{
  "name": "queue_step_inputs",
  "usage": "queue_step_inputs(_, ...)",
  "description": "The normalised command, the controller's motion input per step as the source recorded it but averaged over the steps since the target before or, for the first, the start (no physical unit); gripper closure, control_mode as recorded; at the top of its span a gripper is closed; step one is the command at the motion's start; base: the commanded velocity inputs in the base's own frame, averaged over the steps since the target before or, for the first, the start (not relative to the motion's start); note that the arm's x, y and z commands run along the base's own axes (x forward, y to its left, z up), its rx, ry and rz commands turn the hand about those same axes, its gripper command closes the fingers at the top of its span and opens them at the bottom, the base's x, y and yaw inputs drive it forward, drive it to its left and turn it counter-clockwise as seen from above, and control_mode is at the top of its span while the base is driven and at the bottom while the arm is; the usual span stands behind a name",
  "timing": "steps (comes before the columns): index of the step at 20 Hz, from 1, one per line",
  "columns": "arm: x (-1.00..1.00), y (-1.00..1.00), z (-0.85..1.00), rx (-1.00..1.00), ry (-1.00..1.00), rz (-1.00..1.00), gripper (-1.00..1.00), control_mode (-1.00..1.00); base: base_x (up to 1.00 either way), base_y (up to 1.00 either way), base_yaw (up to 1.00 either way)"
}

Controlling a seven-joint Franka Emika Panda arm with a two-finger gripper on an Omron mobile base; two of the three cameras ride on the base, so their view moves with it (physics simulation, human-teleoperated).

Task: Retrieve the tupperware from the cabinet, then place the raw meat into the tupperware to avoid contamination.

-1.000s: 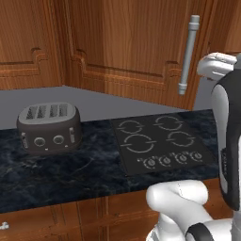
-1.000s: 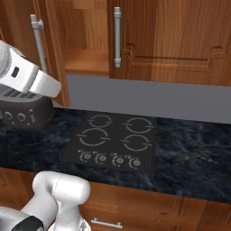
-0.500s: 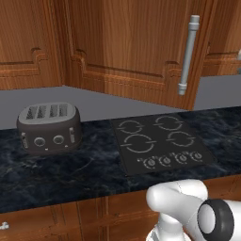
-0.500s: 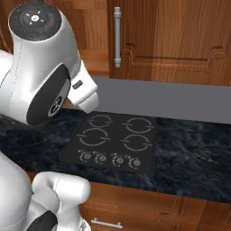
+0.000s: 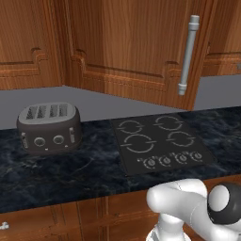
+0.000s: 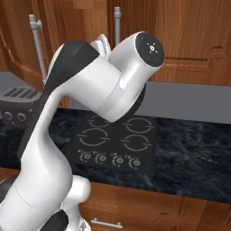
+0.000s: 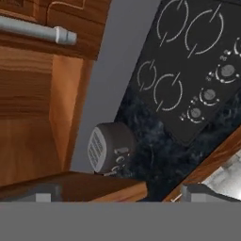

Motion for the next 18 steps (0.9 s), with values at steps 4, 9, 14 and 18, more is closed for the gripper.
queue_step_inputs(4,0.35,0.01,0.0,0.24,0.17,-0.04,-1.0,-1.0,0.0,0.0,0.0)
queue_step_inputs(9,0.01,0.3,0.03,0.04,0.39,0.0,-1.0,-1.0,0.0,0.0,0.0)
queue_step_inputs(14,-0.06,0.39,0.0,0.0,0.32,0.0,-1.0,-1.0,0.0,0.0,0.0)
queue_step_inputs(18,0.0,0.27,-0.01,0.0,0.14,0.02,-1.0,-1.0,0.0,0.0,0.0)
